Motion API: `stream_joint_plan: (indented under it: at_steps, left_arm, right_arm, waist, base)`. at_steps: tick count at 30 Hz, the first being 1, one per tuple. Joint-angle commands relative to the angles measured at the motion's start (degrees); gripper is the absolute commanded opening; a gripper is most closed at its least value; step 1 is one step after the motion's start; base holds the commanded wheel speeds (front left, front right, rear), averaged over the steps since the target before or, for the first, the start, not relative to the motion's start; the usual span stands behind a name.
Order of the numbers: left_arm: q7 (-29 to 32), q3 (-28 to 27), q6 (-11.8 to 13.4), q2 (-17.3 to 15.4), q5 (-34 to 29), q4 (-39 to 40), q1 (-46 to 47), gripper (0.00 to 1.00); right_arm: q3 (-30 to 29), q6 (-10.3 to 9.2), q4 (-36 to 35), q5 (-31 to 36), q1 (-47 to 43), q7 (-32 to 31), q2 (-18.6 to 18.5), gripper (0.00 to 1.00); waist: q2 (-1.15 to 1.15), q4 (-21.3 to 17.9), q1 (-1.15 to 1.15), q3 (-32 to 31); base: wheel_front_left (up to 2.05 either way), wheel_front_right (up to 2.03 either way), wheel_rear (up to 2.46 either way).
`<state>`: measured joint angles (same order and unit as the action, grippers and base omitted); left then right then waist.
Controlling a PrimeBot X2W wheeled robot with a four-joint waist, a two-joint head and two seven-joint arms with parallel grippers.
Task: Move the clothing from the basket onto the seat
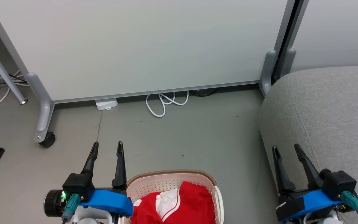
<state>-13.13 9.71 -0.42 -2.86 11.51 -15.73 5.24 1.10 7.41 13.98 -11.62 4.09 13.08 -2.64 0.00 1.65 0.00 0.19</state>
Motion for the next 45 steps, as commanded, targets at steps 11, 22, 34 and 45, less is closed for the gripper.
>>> stream_joint_plan:
  at_steps: [11, 22, 34, 45]
  left_arm:
    - [-1.63, 0.3, -0.97, -0.09, -4.47, -1.07, 0.78, 1.0]
    - [-2.15, 0.58, -2.01, -0.07, -4.09, -1.88, 0.85, 1.0]
    - [-2.15, 0.92, -2.14, -0.06, -2.96, -2.76, 0.5, 1.0]
    - [-2.15, 2.56, -4.86, -1.14, -6.31, -8.03, 6.0, 1.0]
  right_arm:
    - [0.57, 0.14, 0.86, 5.75, 0.84, 1.69, -0.38, 1.0]
    - [0.71, 0.14, 1.61, 7.59, 1.02, 2.22, -0.39, 1.0]
    - [1.01, 0.14, 2.02, 7.29, 1.03, 2.22, -0.39, 1.0]
    - [1.37, 0.14, 1.58, 7.3, 1.9, 2.21, -0.38, 1.0]
  waist:
    - [0.0, 0.16, 0.0, -0.05]
    - [0.0, 0.31, 0.0, 0.1]
    - [0.0, 0.31, 0.0, -0.17]
    - [0.0, 0.14, 0.0, 1.52]
  base:
    - [0.0, 0.0, 0.0]
    - [0.0, 0.0, 0.0]
    - [0.0, 0.0, 0.0]
    - [0.0, 0.0, 0.0]
